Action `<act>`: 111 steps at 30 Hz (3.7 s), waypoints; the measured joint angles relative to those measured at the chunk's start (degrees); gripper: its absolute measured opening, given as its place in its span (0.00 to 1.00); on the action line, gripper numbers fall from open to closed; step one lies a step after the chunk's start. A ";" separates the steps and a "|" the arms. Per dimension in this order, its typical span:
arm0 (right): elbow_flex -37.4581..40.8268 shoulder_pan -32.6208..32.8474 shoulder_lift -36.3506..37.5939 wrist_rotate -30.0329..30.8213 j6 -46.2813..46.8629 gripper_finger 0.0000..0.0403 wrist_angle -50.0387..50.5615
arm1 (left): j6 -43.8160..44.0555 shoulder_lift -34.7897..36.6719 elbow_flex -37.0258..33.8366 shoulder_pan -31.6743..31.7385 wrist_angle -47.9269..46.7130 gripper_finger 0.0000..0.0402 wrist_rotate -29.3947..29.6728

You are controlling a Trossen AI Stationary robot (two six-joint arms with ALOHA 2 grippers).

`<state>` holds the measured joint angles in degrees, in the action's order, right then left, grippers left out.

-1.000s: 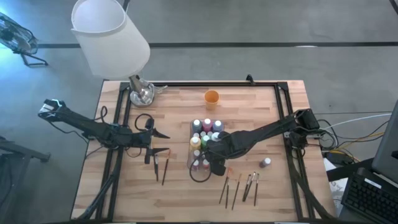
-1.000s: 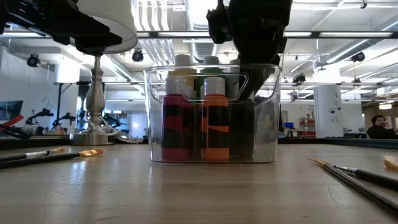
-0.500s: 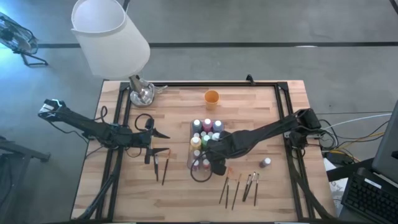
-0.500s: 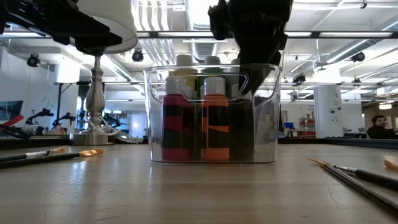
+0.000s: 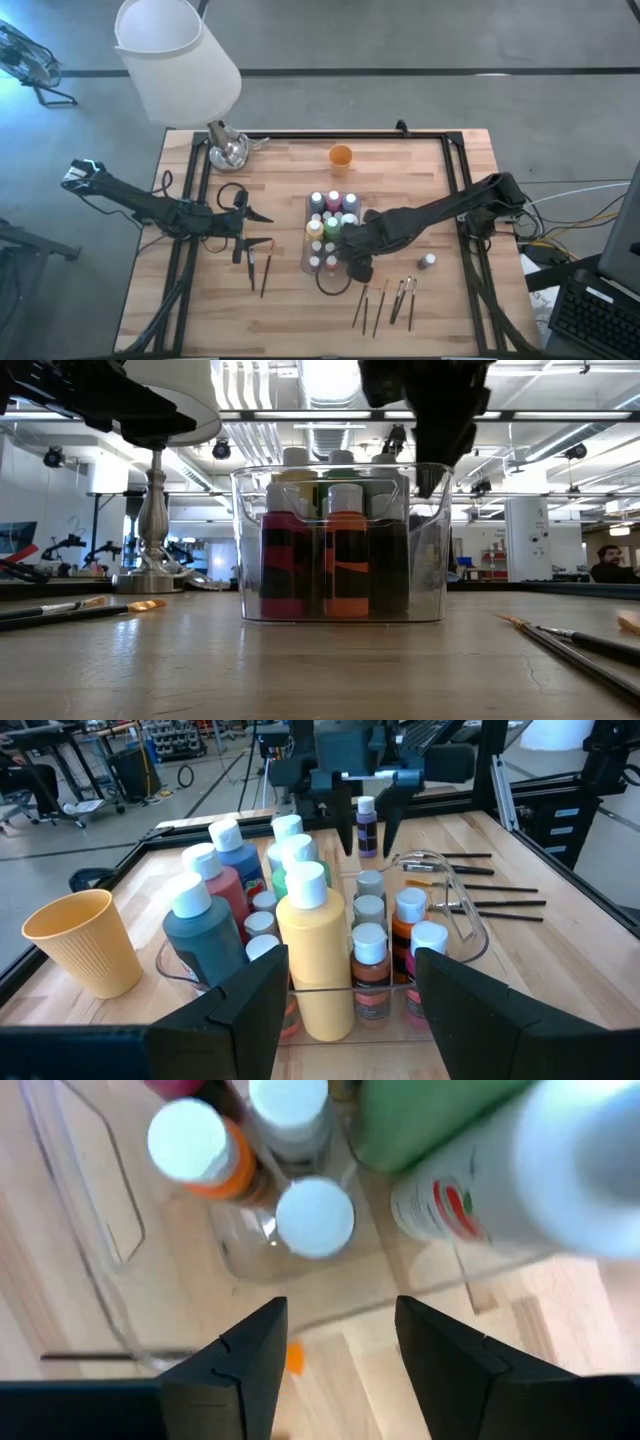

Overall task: Pick & Place Paint Supplies
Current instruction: Put the purple paint bottle into the transparent bin

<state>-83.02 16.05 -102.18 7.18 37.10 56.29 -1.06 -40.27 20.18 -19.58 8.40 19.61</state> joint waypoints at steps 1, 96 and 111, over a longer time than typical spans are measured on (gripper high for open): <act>0.00 0.26 0.35 0.02 0.66 0.45 0.95 | 0.00 0.00 0.00 0.00 -0.05 0.55 -0.02; 33.00 26.80 34.66 -1.15 54.19 0.59 10.37 | 0.00 0.02 0.00 -0.01 -1.36 0.55 -0.01; 36.69 24.82 34.58 1.84 52.96 0.65 7.20 | 0.00 0.02 0.00 0.00 -1.37 0.55 -0.02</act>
<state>-46.33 40.87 -67.59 9.02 90.06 63.49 -1.06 -40.25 20.18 -19.59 7.03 19.59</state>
